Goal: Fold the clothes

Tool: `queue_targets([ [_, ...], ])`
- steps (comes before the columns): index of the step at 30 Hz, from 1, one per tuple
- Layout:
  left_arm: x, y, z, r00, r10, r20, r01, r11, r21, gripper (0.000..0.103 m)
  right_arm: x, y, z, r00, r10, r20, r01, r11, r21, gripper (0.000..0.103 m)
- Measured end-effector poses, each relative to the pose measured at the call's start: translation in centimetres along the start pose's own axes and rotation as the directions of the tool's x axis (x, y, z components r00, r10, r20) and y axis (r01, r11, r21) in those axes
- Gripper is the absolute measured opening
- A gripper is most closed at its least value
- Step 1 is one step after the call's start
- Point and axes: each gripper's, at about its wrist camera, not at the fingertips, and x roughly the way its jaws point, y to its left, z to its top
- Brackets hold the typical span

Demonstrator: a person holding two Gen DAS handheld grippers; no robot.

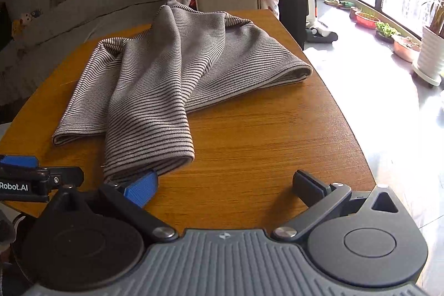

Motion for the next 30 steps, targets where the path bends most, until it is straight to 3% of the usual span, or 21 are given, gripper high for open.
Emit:
queue_targets([
  [30,-0.91,0.44,0.73,1.0,0.005,-0.016,-0.004,1.0,0.024,0.103,0.1,0.3,-0.29,1.0,-0.012,0.0,0.012,1.0,-0.018,0.103],
])
